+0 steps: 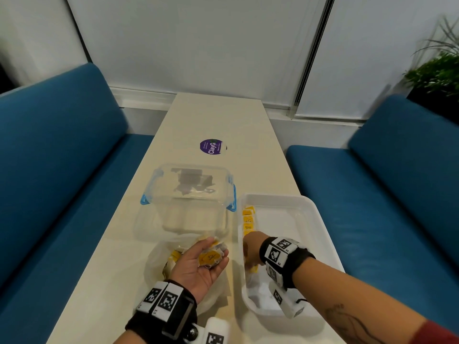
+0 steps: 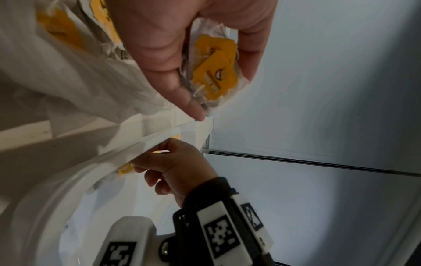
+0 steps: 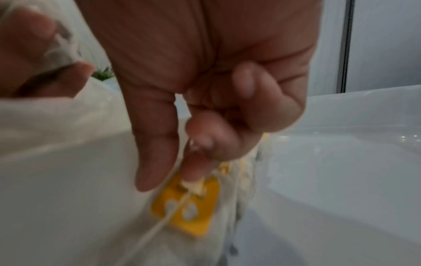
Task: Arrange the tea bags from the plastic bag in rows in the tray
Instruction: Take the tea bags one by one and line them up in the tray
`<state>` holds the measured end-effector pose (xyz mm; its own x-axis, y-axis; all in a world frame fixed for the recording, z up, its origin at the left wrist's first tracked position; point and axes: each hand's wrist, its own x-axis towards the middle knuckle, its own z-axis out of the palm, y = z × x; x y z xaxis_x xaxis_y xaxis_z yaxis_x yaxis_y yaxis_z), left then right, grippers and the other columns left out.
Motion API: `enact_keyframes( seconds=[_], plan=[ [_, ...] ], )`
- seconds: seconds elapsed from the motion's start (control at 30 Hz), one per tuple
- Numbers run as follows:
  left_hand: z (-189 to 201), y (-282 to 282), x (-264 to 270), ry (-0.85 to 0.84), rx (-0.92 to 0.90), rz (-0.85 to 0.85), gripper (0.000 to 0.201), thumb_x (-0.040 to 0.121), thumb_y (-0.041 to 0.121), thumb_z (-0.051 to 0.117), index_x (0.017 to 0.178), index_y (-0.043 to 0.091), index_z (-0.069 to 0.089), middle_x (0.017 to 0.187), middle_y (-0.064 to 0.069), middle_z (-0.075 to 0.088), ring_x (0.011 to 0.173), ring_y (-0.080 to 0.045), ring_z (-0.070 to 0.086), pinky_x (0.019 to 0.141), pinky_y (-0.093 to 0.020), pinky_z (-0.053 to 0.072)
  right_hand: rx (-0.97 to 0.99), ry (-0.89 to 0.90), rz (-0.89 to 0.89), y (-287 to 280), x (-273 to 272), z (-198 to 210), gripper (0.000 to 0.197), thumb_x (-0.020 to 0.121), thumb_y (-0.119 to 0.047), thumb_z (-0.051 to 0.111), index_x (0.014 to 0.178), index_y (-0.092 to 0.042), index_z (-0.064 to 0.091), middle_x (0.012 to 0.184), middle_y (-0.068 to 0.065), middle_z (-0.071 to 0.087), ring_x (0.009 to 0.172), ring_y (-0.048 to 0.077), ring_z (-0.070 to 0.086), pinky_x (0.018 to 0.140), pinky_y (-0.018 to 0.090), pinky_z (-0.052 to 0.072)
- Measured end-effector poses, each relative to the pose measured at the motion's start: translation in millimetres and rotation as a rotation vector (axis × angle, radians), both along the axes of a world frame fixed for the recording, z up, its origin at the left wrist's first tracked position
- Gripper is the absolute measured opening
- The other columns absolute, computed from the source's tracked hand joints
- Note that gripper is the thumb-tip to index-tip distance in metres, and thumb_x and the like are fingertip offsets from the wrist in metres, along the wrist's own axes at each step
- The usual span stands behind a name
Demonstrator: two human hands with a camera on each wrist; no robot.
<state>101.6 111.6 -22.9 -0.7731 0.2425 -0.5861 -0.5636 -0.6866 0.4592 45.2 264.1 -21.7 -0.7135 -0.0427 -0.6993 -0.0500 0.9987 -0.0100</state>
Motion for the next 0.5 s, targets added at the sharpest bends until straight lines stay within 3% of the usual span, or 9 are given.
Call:
enact_keyframes(
  seconds=[0.03, 0.1, 0.2, 0.3, 0.4, 0.5],
  plan=[
    [-0.1, 0.0, 0.4, 0.004, 0.000, -0.001, 0.022, 0.061, 0.012, 0.067, 0.082, 0.005, 0.061, 0.074, -0.016, 0.065, 0.067, -0.026, 0.065, 0.055, -0.030, 0.058, -0.073, 0.023, -0.058, 4.0, -0.4, 4.4, 0.025, 0.086, -0.021, 0.065, 0.102, -0.001, 0.063, 0.103, 0.014, 0.068, 0.071, 0.020, 0.058, 0.060, 0.024, 0.047],
    [0.8, -0.3, 1.2, 0.014, 0.001, -0.001, 0.023, 0.061, 0.014, 0.067, 0.081, 0.006, 0.061, 0.072, -0.015, 0.066, 0.063, -0.025, 0.066, 0.056, -0.030, 0.058, -0.275, 0.123, -0.254, 16.3, -0.5, 16.9, 0.008, 0.089, -0.016, 0.061, 0.091, -0.009, 0.059, 0.084, 0.009, 0.067, 0.053, 0.012, 0.050, 0.049, 0.019, 0.041],
    [3.0, 2.1, 1.1, 0.027, -0.002, -0.014, 0.026, 0.061, 0.019, 0.067, 0.083, 0.005, 0.060, 0.072, -0.016, 0.066, 0.059, -0.024, 0.067, 0.057, -0.030, 0.057, -0.528, 0.348, -0.504, 37.8, -1.0, 42.2, 0.010, 0.089, -0.017, 0.061, 0.082, -0.017, 0.053, 0.068, -0.002, 0.061, 0.052, 0.010, 0.049, 0.050, 0.020, 0.040],
    [4.3, 9.2, 0.8, 0.021, 0.008, -0.017, 0.033, 0.063, 0.023, 0.066, 0.088, 0.001, 0.061, 0.072, -0.018, 0.066, 0.057, -0.025, 0.068, 0.057, -0.031, 0.057, -0.646, 0.465, -0.425, 47.0, 10.2, 69.6, 0.011, 0.085, -0.015, 0.065, 0.080, -0.019, 0.056, 0.067, -0.004, 0.061, 0.053, 0.006, 0.050, 0.050, 0.016, 0.040],
    [5.7, 19.0, 0.3, 0.007, 0.019, -0.024, 0.029, 0.076, 0.025, 0.063, 0.089, -0.001, 0.060, 0.070, -0.018, 0.066, 0.056, -0.024, 0.068, 0.056, -0.031, 0.057, -0.832, 0.372, -0.285, 36.0, 31.7, 84.9, 0.020, 0.079, -0.008, 0.072, 0.072, -0.023, 0.061, 0.068, -0.009, 0.061, 0.056, -0.002, 0.055, 0.055, 0.009, 0.043],
    [6.2, 29.7, -0.1, -0.002, 0.036, -0.033, 0.028, 0.089, 0.028, 0.056, 0.091, 0.000, 0.059, 0.073, -0.017, 0.068, 0.056, -0.024, 0.068, 0.056, -0.032, 0.057, -0.801, 0.408, -0.175, 17.6, 52.2, 74.6, 0.011, 0.075, -0.012, 0.076, 0.083, -0.016, 0.068, 0.071, -0.014, 0.056, 0.063, 0.000, 0.052, 0.064, 0.012, 0.043]
  ],
)
